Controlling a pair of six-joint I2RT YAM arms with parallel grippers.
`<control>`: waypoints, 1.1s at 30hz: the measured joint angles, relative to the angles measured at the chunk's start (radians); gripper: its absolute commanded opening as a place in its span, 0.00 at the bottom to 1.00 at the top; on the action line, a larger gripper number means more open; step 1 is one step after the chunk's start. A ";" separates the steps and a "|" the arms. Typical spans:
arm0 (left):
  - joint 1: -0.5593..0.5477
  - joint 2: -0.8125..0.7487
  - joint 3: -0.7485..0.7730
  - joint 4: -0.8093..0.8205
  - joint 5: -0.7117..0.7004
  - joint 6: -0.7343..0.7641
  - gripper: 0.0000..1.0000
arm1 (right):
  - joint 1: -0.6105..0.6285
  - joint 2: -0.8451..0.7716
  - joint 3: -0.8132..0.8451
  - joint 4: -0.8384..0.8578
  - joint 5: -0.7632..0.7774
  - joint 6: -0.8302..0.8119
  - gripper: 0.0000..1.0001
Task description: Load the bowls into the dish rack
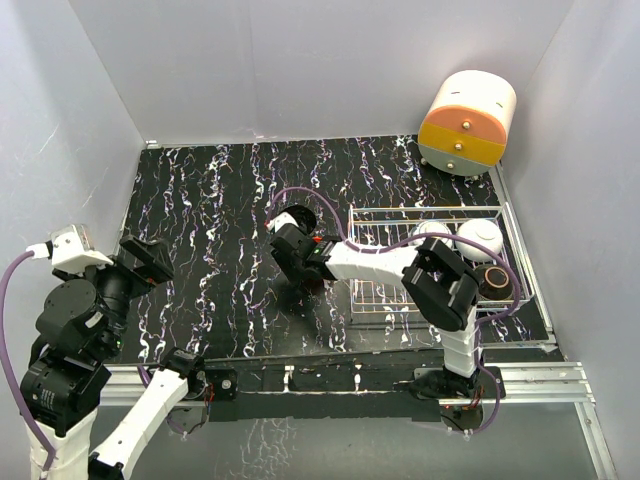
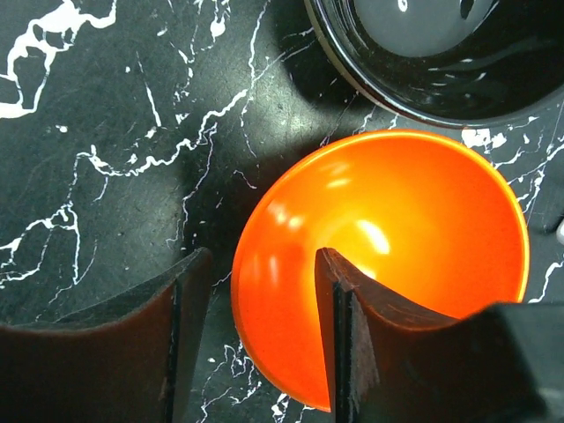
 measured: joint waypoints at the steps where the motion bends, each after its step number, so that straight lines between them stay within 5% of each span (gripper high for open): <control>1: 0.000 0.000 0.000 -0.001 -0.001 0.000 0.97 | 0.000 0.005 0.000 0.000 0.000 -0.001 0.45; 10: 0.000 -0.010 0.000 -0.005 -0.011 0.000 0.97 | 0.013 0.020 0.000 0.023 0.024 0.000 0.09; 17: 0.000 -0.010 0.000 -0.010 -0.011 0.000 0.97 | 0.030 -0.108 -0.059 0.061 -0.027 0.020 0.08; 28: 0.000 -0.010 0.007 -0.009 -0.010 0.000 0.97 | 0.018 -0.579 -0.232 0.204 -0.311 0.134 0.08; 33: 0.000 -0.008 0.007 -0.008 0.002 0.000 0.97 | -0.133 -0.822 -0.362 0.303 -0.438 0.229 0.08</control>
